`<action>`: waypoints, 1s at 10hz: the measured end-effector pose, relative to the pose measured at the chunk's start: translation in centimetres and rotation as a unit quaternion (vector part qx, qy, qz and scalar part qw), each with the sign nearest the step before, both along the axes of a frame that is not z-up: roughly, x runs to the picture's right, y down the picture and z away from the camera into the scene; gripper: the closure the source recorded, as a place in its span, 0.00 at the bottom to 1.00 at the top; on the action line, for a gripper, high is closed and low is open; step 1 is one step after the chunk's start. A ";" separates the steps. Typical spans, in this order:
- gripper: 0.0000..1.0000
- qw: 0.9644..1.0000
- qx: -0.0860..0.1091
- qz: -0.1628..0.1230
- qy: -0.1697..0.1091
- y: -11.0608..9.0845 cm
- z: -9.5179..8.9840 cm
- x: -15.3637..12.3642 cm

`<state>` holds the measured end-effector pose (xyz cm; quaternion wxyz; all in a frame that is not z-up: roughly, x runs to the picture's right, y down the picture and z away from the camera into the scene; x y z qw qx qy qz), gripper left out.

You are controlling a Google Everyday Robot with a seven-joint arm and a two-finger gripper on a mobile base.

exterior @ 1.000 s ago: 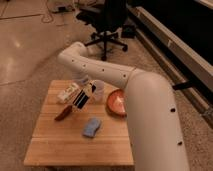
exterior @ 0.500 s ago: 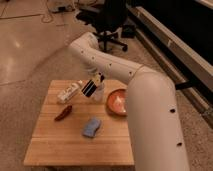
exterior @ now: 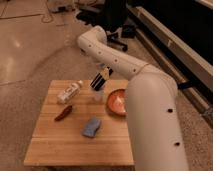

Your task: Place the eraser in the ceramic cup

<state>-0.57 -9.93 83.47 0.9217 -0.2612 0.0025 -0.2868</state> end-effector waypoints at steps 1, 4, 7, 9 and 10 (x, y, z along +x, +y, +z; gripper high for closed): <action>0.96 1.000 0.000 0.002 0.006 -0.8 -0.6 0.9; 0.67 1.000 0.007 -0.002 0.005 -2.2 -1.6 0.4; 0.39 1.000 0.022 -0.010 0.003 -2.4 -0.5 -0.1; 0.37 1.000 0.025 -0.017 0.005 -1.4 1.0 0.1; 0.37 0.999 0.026 -0.019 0.006 -0.7 1.8 0.3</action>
